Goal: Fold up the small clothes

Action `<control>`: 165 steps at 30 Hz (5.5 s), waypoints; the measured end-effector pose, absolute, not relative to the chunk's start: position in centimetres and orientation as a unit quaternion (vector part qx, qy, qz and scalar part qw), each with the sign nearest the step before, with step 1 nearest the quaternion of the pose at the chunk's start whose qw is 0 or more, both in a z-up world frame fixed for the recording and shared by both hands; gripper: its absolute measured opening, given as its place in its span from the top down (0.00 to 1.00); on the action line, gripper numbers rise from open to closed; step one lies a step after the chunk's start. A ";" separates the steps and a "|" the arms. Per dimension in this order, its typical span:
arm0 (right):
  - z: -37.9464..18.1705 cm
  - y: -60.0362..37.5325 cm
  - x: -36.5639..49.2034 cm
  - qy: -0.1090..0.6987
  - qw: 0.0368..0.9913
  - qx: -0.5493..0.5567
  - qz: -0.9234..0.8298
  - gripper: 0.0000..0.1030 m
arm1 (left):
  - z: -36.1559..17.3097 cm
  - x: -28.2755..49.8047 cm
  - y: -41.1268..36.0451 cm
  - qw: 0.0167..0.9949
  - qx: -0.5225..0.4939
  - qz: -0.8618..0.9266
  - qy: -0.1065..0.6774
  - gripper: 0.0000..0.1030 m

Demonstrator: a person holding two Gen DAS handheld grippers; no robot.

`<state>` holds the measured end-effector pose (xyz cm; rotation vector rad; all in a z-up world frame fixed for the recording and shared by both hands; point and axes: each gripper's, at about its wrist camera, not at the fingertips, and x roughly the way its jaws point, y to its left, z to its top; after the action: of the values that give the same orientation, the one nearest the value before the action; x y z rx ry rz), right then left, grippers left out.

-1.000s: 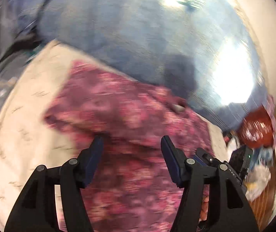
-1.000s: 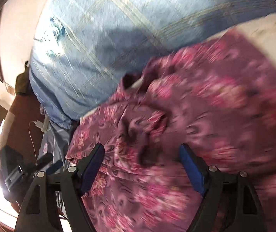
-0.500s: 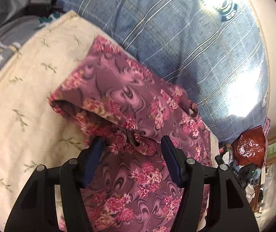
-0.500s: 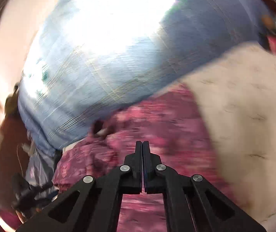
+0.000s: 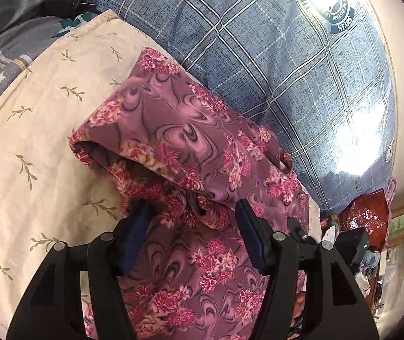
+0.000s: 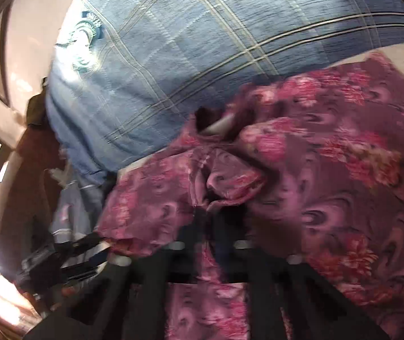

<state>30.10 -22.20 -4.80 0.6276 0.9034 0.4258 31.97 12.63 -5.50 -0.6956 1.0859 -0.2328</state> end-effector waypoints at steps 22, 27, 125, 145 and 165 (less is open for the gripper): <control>-1.6 -35.7 27.4 0.351 0.877 0.308 0.116 0.98 | -7.6 32.4 12.0 0.827 -0.268 -0.006 0.495 0.95; -5.8 -36.4 27.0 0.431 0.852 0.290 0.075 0.97 | -9.5 31.1 12.8 0.810 -0.262 -0.026 0.525 0.94; 1.9 -38.6 15.4 0.336 0.863 0.322 0.197 0.91 | -1.5 25.0 15.1 0.797 -0.320 -0.198 0.472 0.95; -6.5 -41.7 34.2 0.376 0.789 0.474 0.105 0.87 | -7.1 44.8 13.6 0.752 -0.377 -0.124 0.526 0.96; -3.9 -41.9 33.2 0.435 0.844 0.305 0.071 0.55 | -4.0 42.9 12.5 0.813 -0.132 -0.171 0.540 0.42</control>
<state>33.16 -41.85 -3.86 0.6446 0.9172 0.1491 42.87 12.55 -4.02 -0.2814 1.1535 -0.3658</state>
